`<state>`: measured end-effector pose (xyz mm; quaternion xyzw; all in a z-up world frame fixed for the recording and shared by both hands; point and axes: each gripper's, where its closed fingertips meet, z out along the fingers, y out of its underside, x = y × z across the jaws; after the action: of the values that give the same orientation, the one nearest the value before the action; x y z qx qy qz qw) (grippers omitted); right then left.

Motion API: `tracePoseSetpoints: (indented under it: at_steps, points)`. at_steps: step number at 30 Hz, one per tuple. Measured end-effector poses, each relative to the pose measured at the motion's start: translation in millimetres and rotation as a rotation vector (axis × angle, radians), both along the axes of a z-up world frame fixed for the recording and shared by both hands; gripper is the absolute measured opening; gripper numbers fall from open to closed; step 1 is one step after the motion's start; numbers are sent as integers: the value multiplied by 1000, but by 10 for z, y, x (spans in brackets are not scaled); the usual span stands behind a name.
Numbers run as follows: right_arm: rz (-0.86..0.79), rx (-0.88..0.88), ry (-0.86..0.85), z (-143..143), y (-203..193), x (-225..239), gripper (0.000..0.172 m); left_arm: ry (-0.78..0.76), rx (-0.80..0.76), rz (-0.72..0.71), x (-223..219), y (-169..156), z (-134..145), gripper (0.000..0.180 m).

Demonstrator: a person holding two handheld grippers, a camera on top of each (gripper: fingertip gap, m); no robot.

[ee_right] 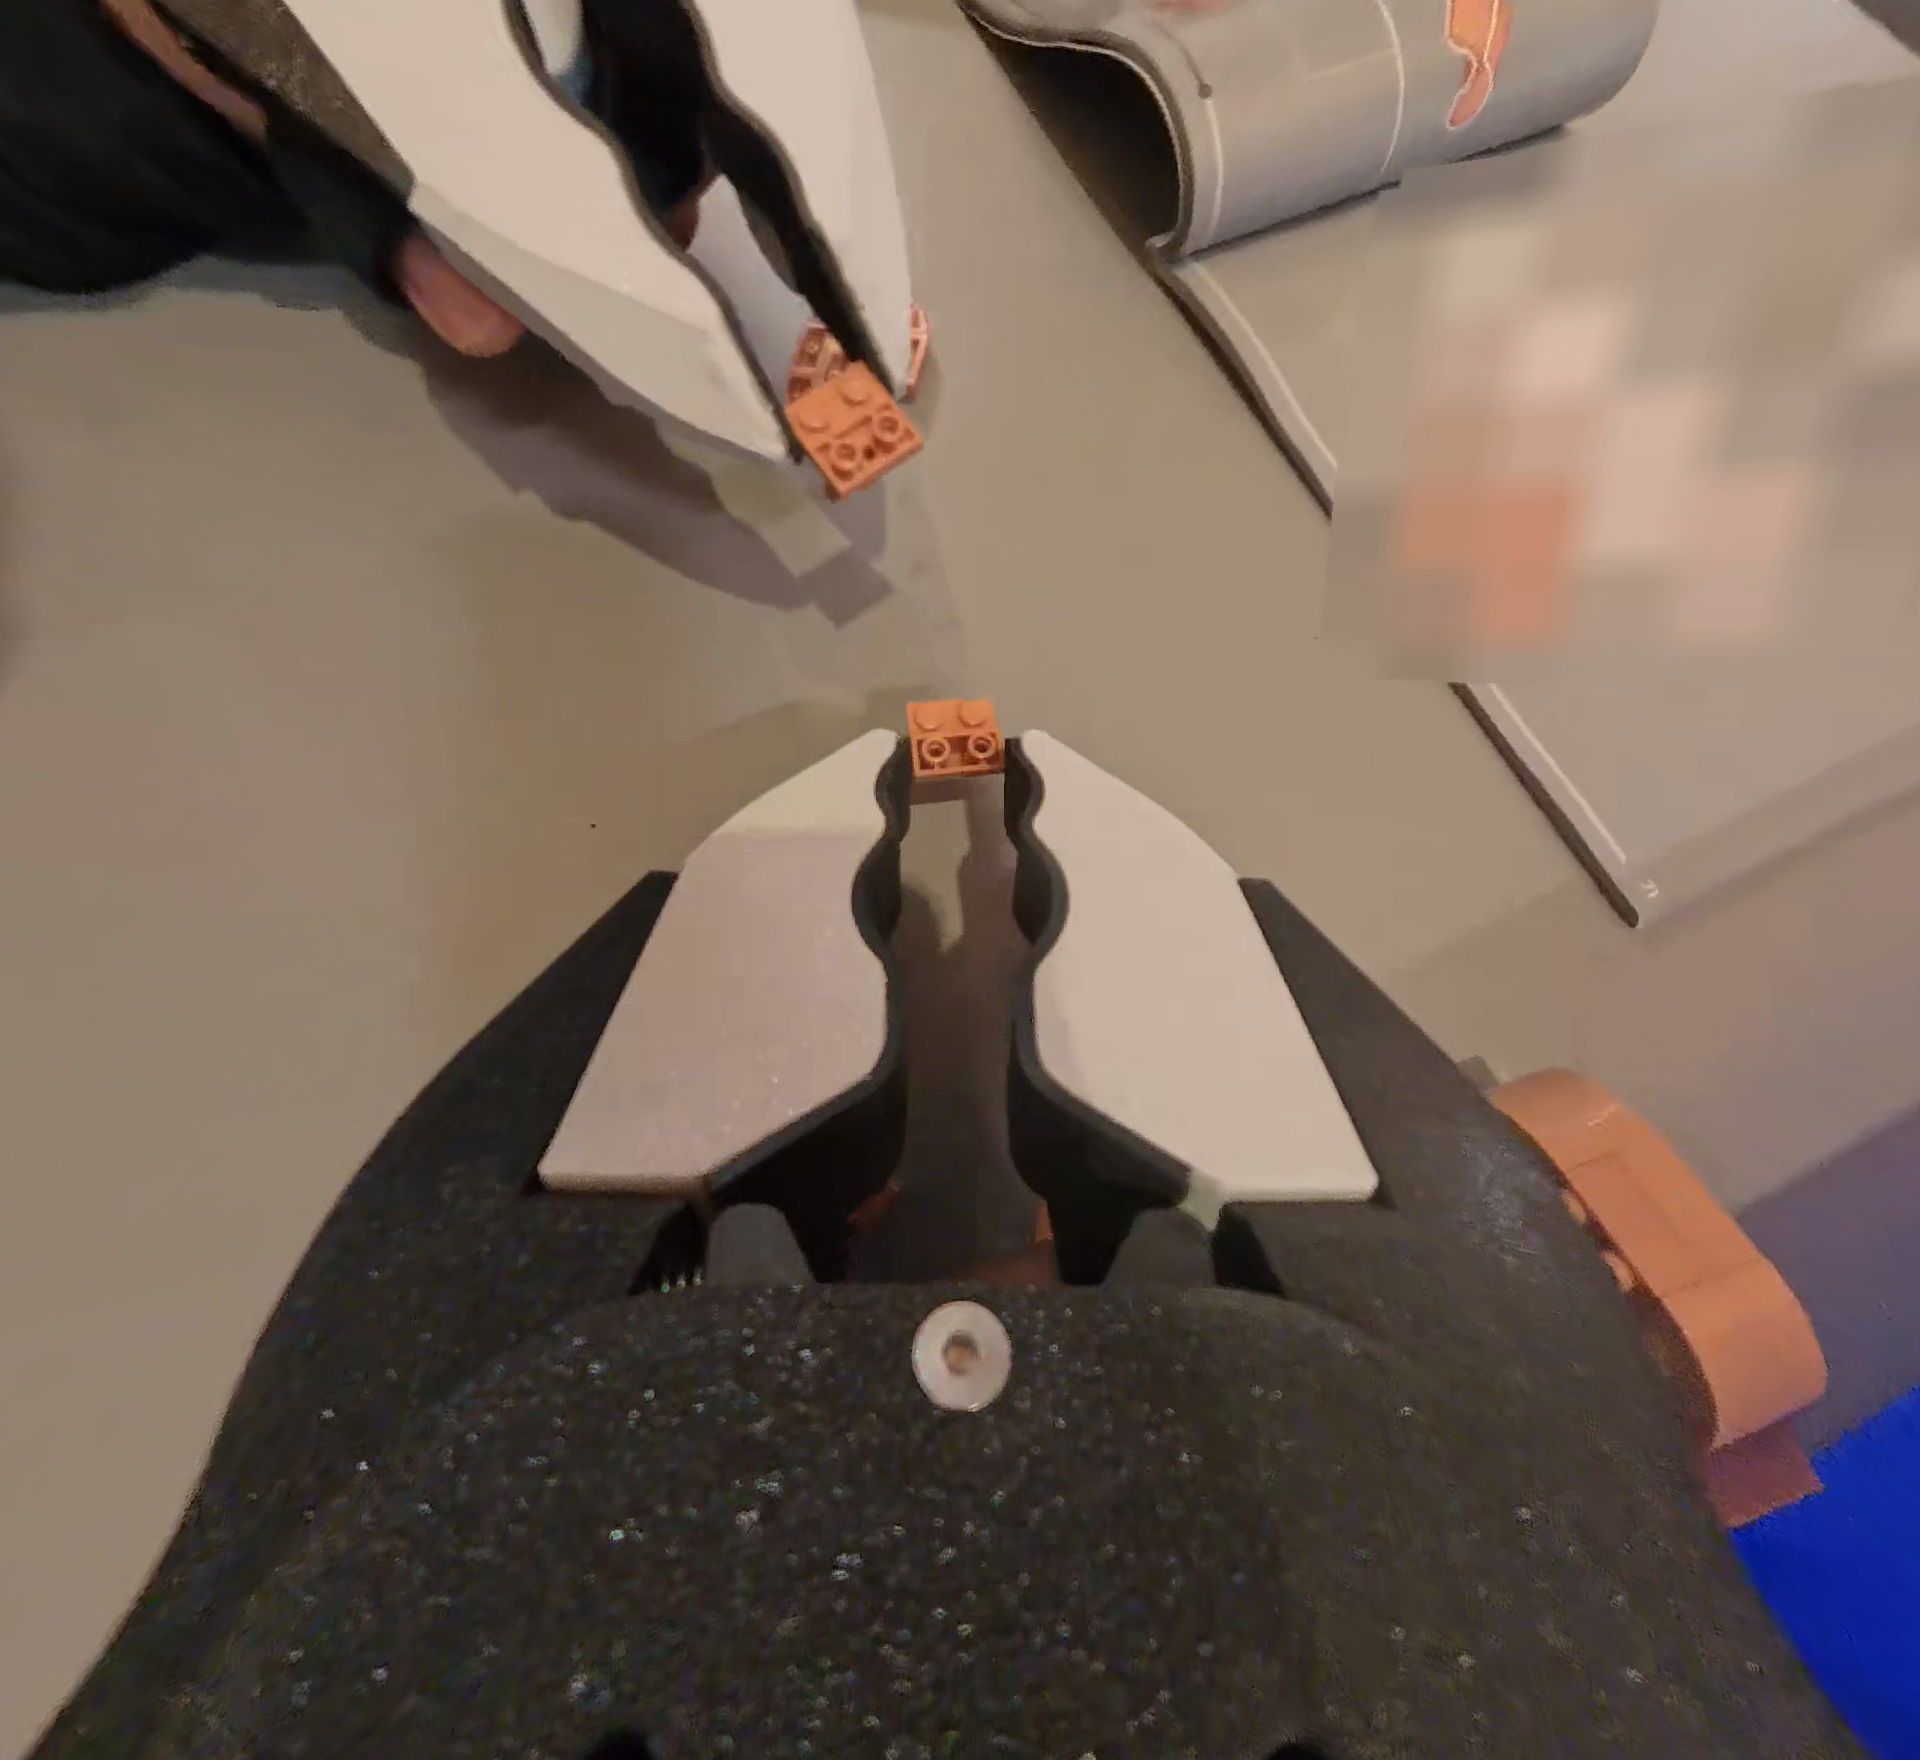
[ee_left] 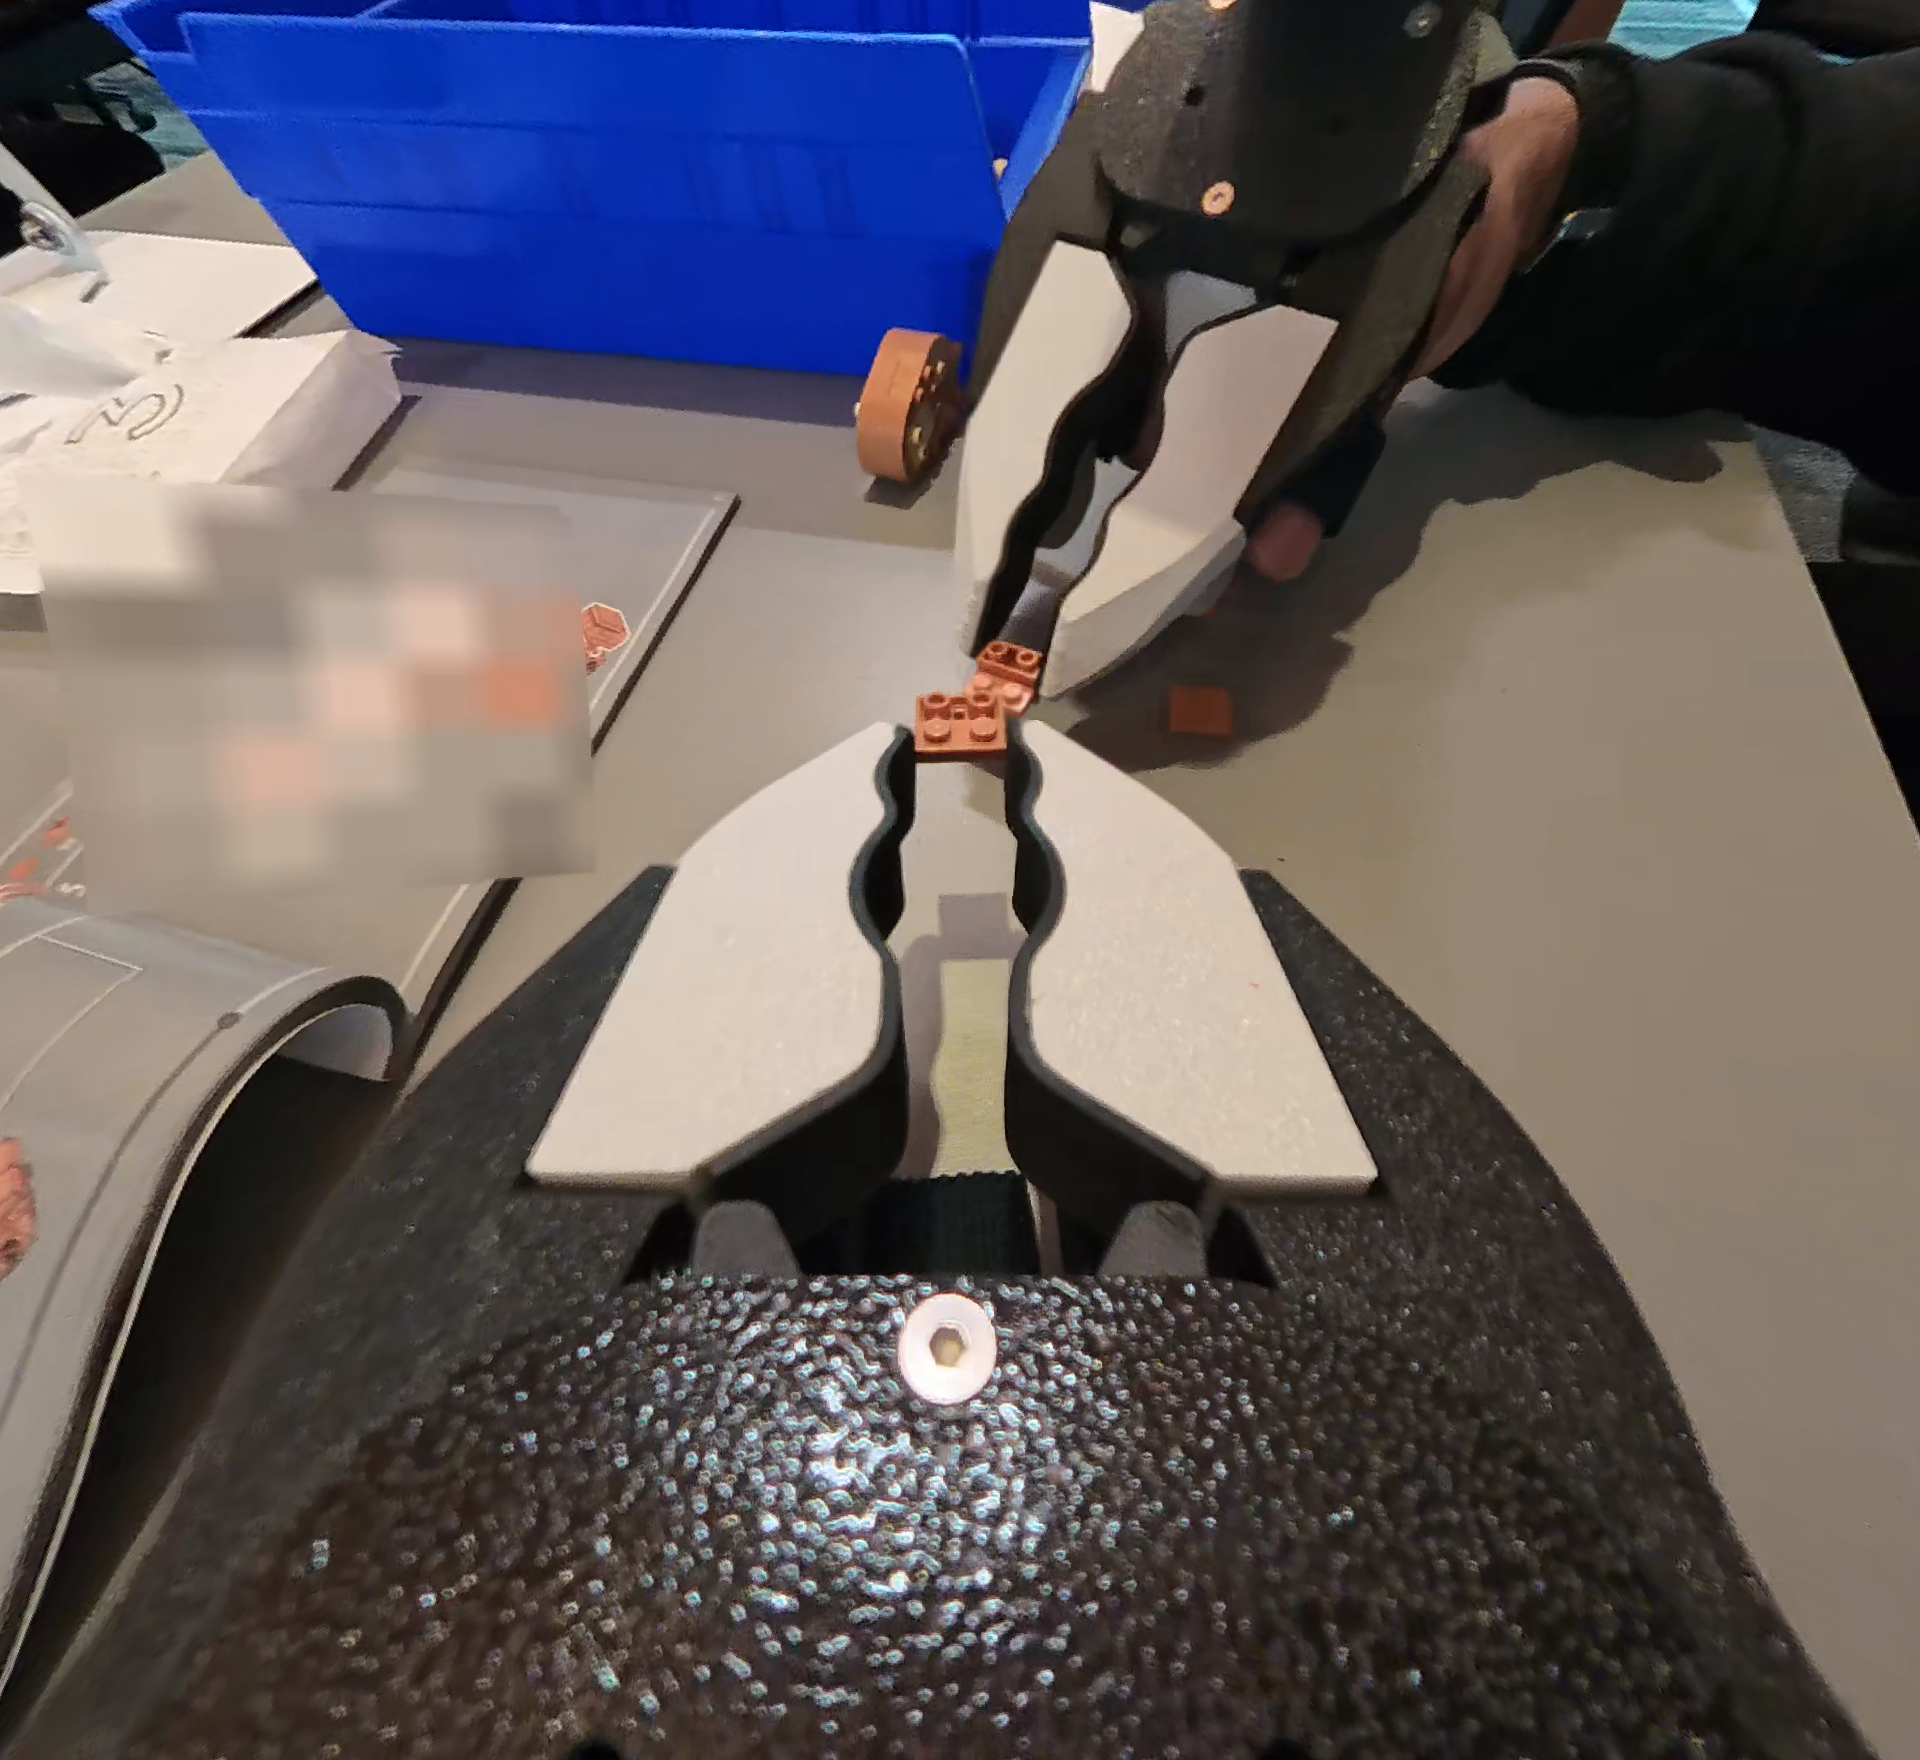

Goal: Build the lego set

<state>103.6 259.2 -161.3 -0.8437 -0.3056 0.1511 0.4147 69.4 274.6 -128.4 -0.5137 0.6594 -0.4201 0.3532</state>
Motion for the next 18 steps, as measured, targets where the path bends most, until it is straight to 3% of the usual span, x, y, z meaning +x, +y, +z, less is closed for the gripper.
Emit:
tracePoseSetpoints:
  at_steps: [10, 18]
  points:
    - [9, -39, -144, -174, -36, 10, 17, 0, 24, 24, 19, 16, -11, 16]
    - [33, -10, -37, -33, -46, -13, 23, -17, 46, 34, 33, 9, 5, 16]
